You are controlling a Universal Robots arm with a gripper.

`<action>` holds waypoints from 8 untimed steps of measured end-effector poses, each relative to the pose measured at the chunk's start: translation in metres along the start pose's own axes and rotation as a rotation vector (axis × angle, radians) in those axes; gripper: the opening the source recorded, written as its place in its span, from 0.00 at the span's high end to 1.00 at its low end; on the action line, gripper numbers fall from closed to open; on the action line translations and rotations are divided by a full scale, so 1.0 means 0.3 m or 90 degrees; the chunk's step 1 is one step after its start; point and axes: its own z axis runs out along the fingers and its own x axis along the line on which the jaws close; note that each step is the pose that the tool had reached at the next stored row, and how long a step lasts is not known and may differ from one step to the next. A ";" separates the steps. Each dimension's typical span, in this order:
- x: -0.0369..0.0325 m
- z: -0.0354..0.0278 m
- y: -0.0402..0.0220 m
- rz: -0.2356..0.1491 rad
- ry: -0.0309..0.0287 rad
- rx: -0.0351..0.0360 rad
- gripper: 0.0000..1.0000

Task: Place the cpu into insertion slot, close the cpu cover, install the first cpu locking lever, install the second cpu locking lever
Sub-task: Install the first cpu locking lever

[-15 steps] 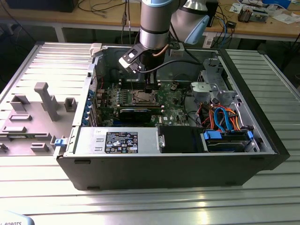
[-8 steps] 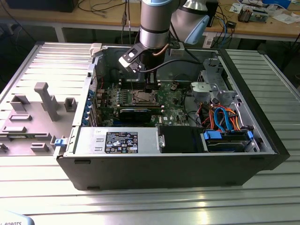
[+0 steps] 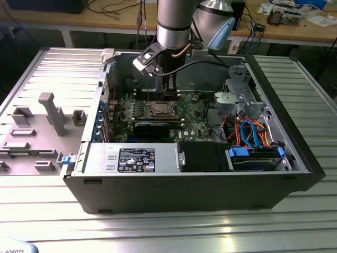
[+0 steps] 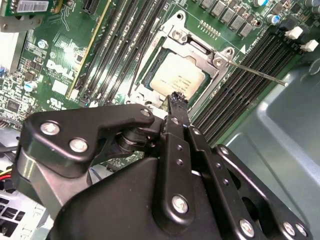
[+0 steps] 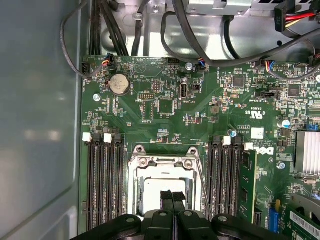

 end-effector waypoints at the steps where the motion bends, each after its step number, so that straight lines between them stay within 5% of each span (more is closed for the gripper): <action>1: 0.000 0.000 0.000 0.000 -0.0001 0.0000 0.89; 8: 0.000 -0.012 -0.001 0.000 -0.0002 0.0000 0.89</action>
